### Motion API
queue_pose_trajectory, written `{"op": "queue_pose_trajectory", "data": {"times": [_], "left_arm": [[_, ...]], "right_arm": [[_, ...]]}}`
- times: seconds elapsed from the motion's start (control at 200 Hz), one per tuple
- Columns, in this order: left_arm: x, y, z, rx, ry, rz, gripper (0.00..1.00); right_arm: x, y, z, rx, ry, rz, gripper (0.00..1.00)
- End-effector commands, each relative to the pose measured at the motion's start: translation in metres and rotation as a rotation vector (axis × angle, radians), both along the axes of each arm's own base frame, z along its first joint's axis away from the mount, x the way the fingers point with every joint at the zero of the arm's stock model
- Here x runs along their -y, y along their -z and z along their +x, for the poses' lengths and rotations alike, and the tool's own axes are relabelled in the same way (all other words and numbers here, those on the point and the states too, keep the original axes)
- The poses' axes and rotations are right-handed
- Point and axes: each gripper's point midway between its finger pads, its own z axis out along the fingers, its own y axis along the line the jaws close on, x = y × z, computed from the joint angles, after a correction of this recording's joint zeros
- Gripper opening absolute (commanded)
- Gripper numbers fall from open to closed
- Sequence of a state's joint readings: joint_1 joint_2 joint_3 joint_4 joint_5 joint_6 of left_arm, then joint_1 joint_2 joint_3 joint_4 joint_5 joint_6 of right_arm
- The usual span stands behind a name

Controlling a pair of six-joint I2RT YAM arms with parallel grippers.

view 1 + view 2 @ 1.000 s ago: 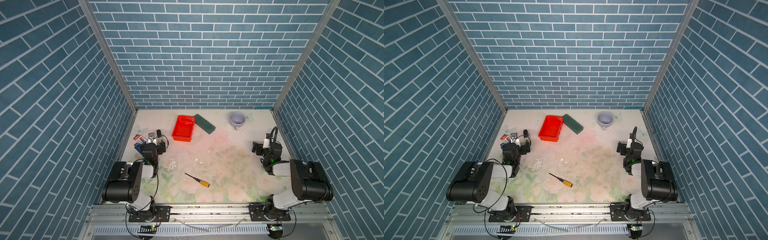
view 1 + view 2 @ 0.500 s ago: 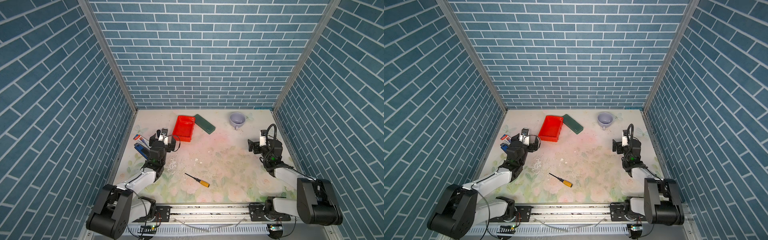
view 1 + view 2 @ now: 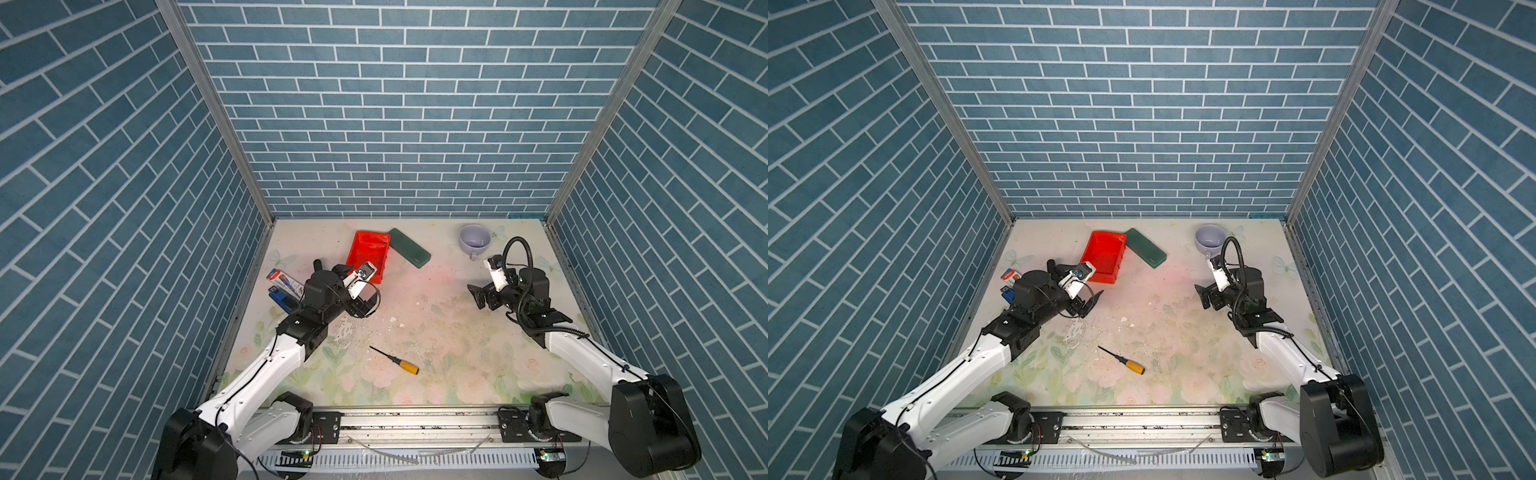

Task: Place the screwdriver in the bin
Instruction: 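Reach the left gripper down toward the yellow-handled screwdriver while the right arm moves inward, then close the left gripper on the screwdriver's yellow handle and lift it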

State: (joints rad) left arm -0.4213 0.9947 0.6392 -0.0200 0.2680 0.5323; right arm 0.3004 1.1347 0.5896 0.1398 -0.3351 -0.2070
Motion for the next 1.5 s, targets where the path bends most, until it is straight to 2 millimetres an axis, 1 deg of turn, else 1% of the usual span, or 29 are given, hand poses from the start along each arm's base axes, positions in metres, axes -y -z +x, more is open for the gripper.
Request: {"op": "queue_pose_trajectory", "data": {"times": [0.0, 0.04, 0.135, 0.26, 0.43, 0.51, 0.565, 0.69, 0.79, 0.86, 0.89, 0.905, 1.04, 1.135, 1.25, 1.37, 1.495], "left_arm": [[0.015, 0.021, -0.034, -0.025, 0.212, 0.082, 1.0], [0.018, 0.025, -0.039, -0.011, 0.256, 0.09, 1.0], [0.029, 0.04, -0.059, 0.02, 0.42, 0.122, 0.95], [0.032, 0.055, -0.071, -0.018, 0.477, 0.164, 0.94], [0.045, 0.083, -0.098, -0.09, 0.606, 0.274, 0.93], [0.05, 0.094, -0.109, -0.127, 0.66, 0.319, 0.93], [0.052, 0.101, -0.115, -0.147, 0.696, 0.355, 0.9], [0.055, 0.114, -0.124, -0.169, 0.778, 0.44, 0.89], [0.06, 0.122, -0.129, -0.187, 0.832, 0.467, 0.86], [0.064, 0.128, -0.131, -0.213, 0.866, 0.485, 0.83], [0.064, 0.134, -0.135, -0.236, 0.886, 0.502, 0.82], [0.067, 0.131, -0.133, -0.231, 0.894, 0.505, 0.82], [0.069, 0.144, -0.142, -0.317, 0.952, 0.563, 0.76], [0.069, 0.154, -0.145, -0.357, 0.962, 0.59, 0.69], [0.068, 0.167, -0.149, -0.387, 0.974, 0.638, 0.65], [0.072, 0.177, -0.144, -0.378, 0.95, 0.684, 0.56], [0.073, 0.184, -0.137, -0.385, 0.918, 0.72, 0.53]], "right_arm": [[-0.029, -0.006, -0.04, -0.044, -0.225, -0.035, 0.99], [-0.036, -0.005, -0.052, -0.072, -0.274, -0.042, 0.99], [-0.052, -0.002, -0.082, -0.131, -0.385, -0.065, 0.99], [-0.067, -0.001, -0.116, -0.186, -0.499, -0.079, 0.99], [-0.082, 0.002, -0.146, -0.239, -0.603, -0.082, 0.99], [-0.083, 0.003, -0.157, -0.265, -0.629, -0.086, 0.99], [-0.082, 0.003, -0.162, -0.272, -0.638, -0.087, 0.99], [-0.071, 0.005, -0.175, -0.286, -0.645, -0.116, 0.99], [-0.065, 0.004, -0.187, -0.306, -0.661, -0.127, 0.99], [-0.063, 0.002, -0.189, -0.311, -0.663, -0.129, 0.99], [-0.063, 0.002, -0.188, -0.306, -0.659, -0.131, 0.99], [-0.063, 0.001, -0.187, -0.303, -0.655, -0.132, 0.99], [-0.066, -0.002, -0.181, -0.29, -0.634, -0.12, 0.99], [-0.07, -0.004, -0.184, -0.302, -0.645, -0.092, 0.99], [-0.071, -0.003, -0.187, -0.312, -0.657, -0.089, 0.99], [-0.072, -0.002, -0.187, -0.311, -0.663, -0.092, 0.99], [-0.074, -0.001, -0.186, -0.315, -0.667, -0.091, 0.99]]}}
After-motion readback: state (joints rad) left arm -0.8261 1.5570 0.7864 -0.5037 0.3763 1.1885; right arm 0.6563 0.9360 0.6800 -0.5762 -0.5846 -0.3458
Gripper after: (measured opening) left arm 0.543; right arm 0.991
